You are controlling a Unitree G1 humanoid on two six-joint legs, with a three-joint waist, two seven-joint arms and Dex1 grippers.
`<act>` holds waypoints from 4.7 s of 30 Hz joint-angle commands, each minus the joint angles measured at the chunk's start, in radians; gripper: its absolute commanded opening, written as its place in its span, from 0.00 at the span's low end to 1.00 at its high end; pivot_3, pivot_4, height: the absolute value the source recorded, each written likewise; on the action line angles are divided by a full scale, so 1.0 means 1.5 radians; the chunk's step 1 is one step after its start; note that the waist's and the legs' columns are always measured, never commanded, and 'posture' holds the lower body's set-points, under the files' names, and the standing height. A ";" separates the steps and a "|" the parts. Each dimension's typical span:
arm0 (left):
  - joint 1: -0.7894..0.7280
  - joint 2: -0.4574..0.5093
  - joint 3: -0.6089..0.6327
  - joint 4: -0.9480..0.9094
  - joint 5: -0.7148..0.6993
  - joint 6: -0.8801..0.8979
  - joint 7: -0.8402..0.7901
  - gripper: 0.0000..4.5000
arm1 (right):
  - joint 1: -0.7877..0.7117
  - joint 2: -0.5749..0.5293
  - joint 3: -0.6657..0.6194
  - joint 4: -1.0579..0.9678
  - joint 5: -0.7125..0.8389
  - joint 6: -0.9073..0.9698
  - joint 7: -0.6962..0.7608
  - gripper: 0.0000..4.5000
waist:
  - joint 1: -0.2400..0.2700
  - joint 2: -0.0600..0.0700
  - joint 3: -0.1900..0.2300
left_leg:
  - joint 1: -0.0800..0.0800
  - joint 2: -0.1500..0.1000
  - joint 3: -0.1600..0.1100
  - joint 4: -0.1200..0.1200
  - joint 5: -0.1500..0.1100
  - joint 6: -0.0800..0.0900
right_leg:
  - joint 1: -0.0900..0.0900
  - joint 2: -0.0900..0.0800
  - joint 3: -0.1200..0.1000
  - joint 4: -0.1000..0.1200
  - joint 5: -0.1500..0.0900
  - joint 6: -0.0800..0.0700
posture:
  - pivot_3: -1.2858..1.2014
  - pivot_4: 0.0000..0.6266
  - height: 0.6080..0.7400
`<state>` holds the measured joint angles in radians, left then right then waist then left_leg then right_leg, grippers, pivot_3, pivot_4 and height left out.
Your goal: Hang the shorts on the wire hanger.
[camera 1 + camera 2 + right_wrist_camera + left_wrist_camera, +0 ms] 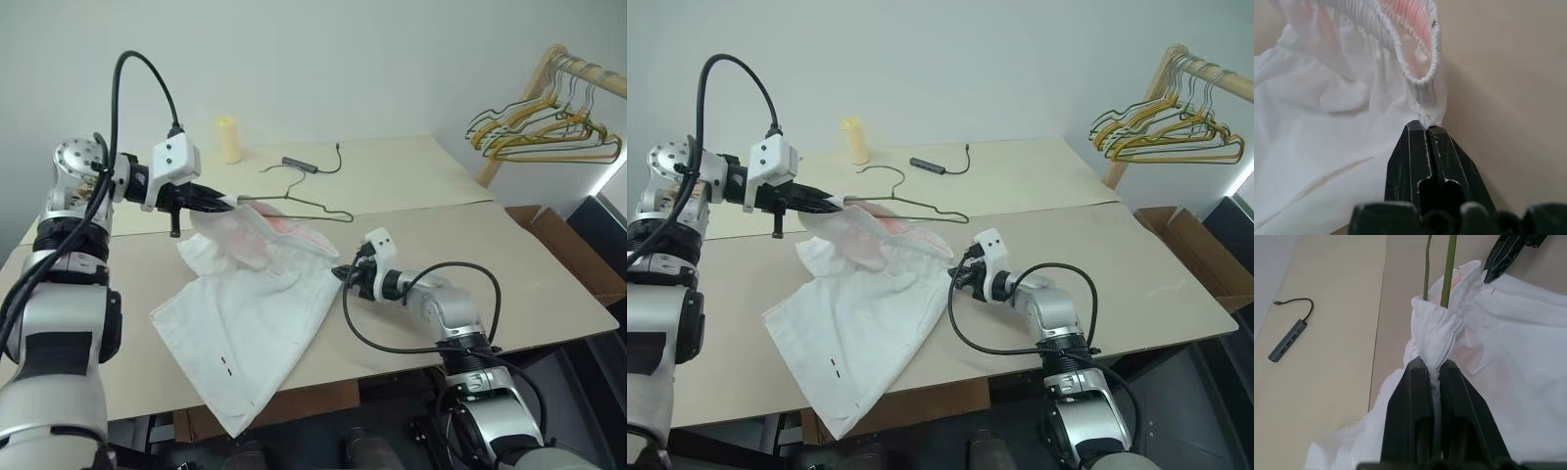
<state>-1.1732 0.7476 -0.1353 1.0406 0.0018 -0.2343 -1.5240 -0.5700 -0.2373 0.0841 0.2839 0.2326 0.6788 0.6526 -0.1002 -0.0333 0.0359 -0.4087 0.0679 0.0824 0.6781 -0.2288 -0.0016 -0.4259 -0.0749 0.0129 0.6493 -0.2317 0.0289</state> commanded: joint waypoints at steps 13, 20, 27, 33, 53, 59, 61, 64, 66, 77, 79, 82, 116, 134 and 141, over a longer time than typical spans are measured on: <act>0.025 0.060 -0.007 -0.079 -0.060 0.048 -0.056 0.00 | -0.034 -0.135 -0.028 0.050 -0.042 -0.094 0.004 0.01 | 0.002 0.000 0.000 | 0.000 0.000 0.000 0.000 0.000 0.000 | 0.000 0.000 0.000 0.000 0.000 0.000 | 0.50 0.00 1.00; 0.029 0.060 -0.010 -0.065 -0.037 0.040 -0.038 0.00 | -0.013 -0.177 -0.021 0.005 -0.053 -0.112 0.011 0.01 | 0.002 0.000 0.000 | 0.000 0.000 0.000 0.000 0.000 0.000 | 0.000 0.000 0.000 0.000 0.000 0.000 | 0.50 0.00 1.00; 0.021 0.048 -0.012 -0.047 -0.019 0.034 -0.038 0.00 | -0.013 -0.187 -0.024 -0.072 -0.057 -0.114 -0.007 0.01 | 0.001 0.000 0.000 | 0.000 0.000 0.000 0.000 0.000 0.000 | 0.000 0.000 0.000 0.000 0.000 0.000 | 0.49 0.00 1.00; 0.011 0.032 -0.009 -0.035 -0.003 0.016 0.005 0.00 | -0.031 -0.235 0.014 -0.177 -0.092 -0.138 0.019 0.01 | 0.002 0.000 0.000 | 0.000 0.000 0.000 0.000 0.000 0.000 | 0.000 0.000 0.000 0.000 0.000 0.000 | 0.49 0.00 1.00; 0.009 0.010 0.031 -0.044 -0.026 0.003 0.007 0.00 | -0.136 -0.275 0.173 -0.274 -0.268 -0.246 0.092 0.01 | 0.002 0.000 0.000 | -0.001 0.000 0.001 0.000 0.000 0.000 | -0.001 0.000 0.000 0.000 0.000 0.000 | 0.49 0.00 1.00; 0.034 0.011 0.032 -0.076 -0.036 0.023 -0.039 0.00 | -0.147 -0.240 0.159 -0.255 -0.266 -0.248 0.076 0.01 | 0.000 0.000 0.000 | 0.000 0.000 0.001 0.000 0.000 0.000 | -0.001 0.000 0.000 0.000 0.000 0.000 | 0.49 0.00 1.00; 0.040 0.009 0.036 -0.085 -0.043 0.028 -0.042 0.00 | -0.144 -0.242 0.164 -0.248 -0.268 -0.255 0.085 0.05 | 0.000 0.000 0.000 | 0.000 0.000 0.001 0.000 0.000 0.000 | -0.001 0.000 0.000 0.000 0.000 0.000 | 0.49 0.00 1.00; 0.043 0.008 0.036 -0.092 -0.042 0.028 -0.036 0.00 | -0.127 -0.253 0.171 -0.256 -0.259 -0.273 0.117 0.22 | 0.001 0.000 0.000 | -0.001 0.000 0.001 0.000 0.000 0.000 | -0.001 0.000 0.000 0.000 0.000 0.000 | 0.49 0.00 1.00; 0.044 0.007 0.036 -0.092 -0.041 0.027 -0.033 0.00 | -0.125 -0.247 0.169 -0.252 -0.265 -0.276 0.113 0.37 | 0.002 0.000 0.000 | -0.001 0.000 0.001 0.000 0.000 0.000 | -0.001 0.000 0.000 0.000 0.000 0.000 | 0.49 0.00 1.00; 0.049 0.004 0.032 -0.112 -0.055 0.033 -0.060 0.00 | -0.131 -0.219 0.124 -0.206 -0.190 -0.223 0.152 0.52 | 0.001 0.000 0.000 | 0.000 0.000 0.001 0.000 0.000 0.000 | -0.001 0.000 0.000 0.000 0.000 0.000 | 0.49 0.00 1.00; 0.051 0.003 0.030 -0.116 -0.057 0.032 -0.060 0.00 | -0.133 -0.218 0.117 -0.203 -0.166 -0.203 0.174 0.52 | 0.001 0.000 0.000 | 0.000 0.000 0.001 0.000 0.000 0.000 | -0.001 0.000 0.000 0.000 0.000 0.000 | 0.49 0.00 1.00; 0.055 0.001 0.031 -0.124 -0.062 0.032 -0.060 0.00 | -0.139 -0.213 0.108 -0.207 -0.141 -0.162 0.189 0.52 | 0.001 0.000 0.000 | 0.000 0.000 0.001 0.000 0.000 0.000 | -0.001 0.000 0.000 0.000 0.000 0.000 | 0.49 0.00 1.00; 0.060 -0.045 0.125 -0.088 -0.150 -0.036 0.144 0.77 | -0.088 -0.225 0.059 -0.249 -0.102 -0.105 0.157 0.00 | 0.002 0.000 0.000 | 0.000 0.000 0.001 0.000 0.000 0.000 | 0.000 0.000 0.000 0.000 0.000 0.000 | 0.48 0.00 1.00; 0.281 -0.110 0.226 -0.439 -0.318 0.201 0.248 0.99 | -0.037 -0.339 -0.194 -0.204 -0.094 0.425 -0.055 0.00 | -0.017 0.000 0.000 | 0.001 0.000 0.001 0.001 0.000 0.000 | 0.002 -0.001 0.000 -0.001 0.001 0.000 | 0.45 0.00 1.00; 0.305 -0.110 0.214 -0.483 -0.329 0.230 0.235 0.99 | -0.080 -0.419 -0.280 -0.100 -0.123 0.511 -0.154 0.00 | -0.036 0.000 0.000 | 0.002 -0.001 0.001 0.000 0.000 0.000 | 0.002 -0.001 0.001 -0.001 0.001 0.000 | 0.44 0.00 1.00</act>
<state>-0.6913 0.5771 0.1772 0.3573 -0.4733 0.1102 -1.1685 -0.6621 -0.8336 -0.2847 0.1214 0.0704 1.4451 0.4630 -0.1547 -0.0326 0.0357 -0.4050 0.0666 0.0833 0.6786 -0.2289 -0.0014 -0.4225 -0.0765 0.0143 0.6480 -0.2306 0.0294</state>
